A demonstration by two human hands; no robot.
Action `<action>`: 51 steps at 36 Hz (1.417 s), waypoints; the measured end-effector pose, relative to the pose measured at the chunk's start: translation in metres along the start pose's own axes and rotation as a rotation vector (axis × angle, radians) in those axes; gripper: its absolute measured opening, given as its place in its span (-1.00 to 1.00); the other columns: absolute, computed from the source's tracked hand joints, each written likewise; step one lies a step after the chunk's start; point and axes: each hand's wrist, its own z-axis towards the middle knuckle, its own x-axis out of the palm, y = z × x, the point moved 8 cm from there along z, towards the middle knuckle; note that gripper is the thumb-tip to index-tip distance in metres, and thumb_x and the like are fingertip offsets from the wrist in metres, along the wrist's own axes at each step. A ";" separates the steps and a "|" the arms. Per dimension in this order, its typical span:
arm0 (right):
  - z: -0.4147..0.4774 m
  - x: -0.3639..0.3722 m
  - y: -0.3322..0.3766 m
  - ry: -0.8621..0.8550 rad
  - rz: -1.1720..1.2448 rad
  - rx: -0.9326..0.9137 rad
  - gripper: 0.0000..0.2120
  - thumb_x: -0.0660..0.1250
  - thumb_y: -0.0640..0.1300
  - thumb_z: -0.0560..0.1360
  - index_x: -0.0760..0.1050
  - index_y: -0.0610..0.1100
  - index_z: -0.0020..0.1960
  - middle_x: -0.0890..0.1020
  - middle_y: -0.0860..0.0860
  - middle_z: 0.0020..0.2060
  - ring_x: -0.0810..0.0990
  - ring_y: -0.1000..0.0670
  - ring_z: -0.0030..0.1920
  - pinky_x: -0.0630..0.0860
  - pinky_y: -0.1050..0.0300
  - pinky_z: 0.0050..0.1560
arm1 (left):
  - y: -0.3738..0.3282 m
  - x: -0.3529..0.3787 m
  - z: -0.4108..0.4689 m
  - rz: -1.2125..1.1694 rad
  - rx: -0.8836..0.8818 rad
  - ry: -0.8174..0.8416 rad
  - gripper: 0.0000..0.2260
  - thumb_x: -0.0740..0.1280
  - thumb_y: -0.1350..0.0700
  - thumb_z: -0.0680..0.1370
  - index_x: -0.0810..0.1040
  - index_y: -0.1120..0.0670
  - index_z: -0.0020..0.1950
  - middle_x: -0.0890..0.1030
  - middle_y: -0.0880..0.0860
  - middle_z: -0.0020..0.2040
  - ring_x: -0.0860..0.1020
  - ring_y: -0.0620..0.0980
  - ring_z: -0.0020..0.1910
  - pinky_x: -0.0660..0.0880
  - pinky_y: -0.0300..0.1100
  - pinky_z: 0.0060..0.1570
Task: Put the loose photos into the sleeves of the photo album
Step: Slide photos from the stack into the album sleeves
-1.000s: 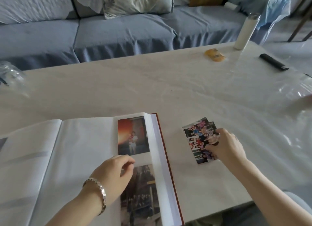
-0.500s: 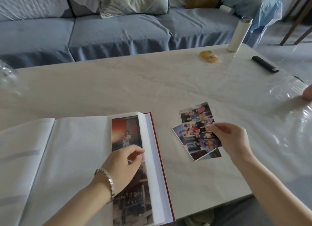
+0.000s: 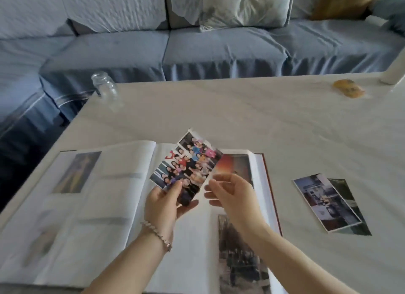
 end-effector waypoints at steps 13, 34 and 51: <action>0.010 0.165 0.007 0.450 -0.875 -0.652 -0.39 -0.01 0.36 0.48 0.32 0.07 0.41 0.23 0.10 0.46 0.11 0.10 0.48 -0.14 0.40 0.35 | -0.091 -0.181 0.057 0.291 0.462 -0.478 -0.80 0.31 0.34 0.51 0.41 0.24 0.11 0.58 0.17 -0.02 0.54 -0.10 -0.36 0.45 -0.34 -0.61; 0.018 0.206 -0.024 0.396 -1.075 -0.938 -0.41 -0.14 0.26 0.58 0.58 0.02 0.17 0.55 -0.04 0.23 0.49 -0.10 0.27 0.25 0.13 0.33 | -0.119 -0.255 0.130 0.426 0.497 -0.591 -0.58 0.11 0.26 0.63 0.24 -0.01 0.47 0.40 0.09 0.37 0.53 0.04 0.15 0.50 -0.37 -0.35; 0.017 0.207 -0.024 0.355 -1.025 -1.002 -0.42 -0.12 0.25 0.58 0.59 0.02 0.16 0.56 -0.03 0.22 0.48 -0.09 0.28 0.36 0.04 0.29 | -0.105 -0.257 0.159 0.619 0.383 -0.302 -0.63 0.19 0.24 0.60 0.37 0.07 0.41 0.55 0.12 0.12 0.51 -0.13 -0.40 0.48 -0.39 -0.42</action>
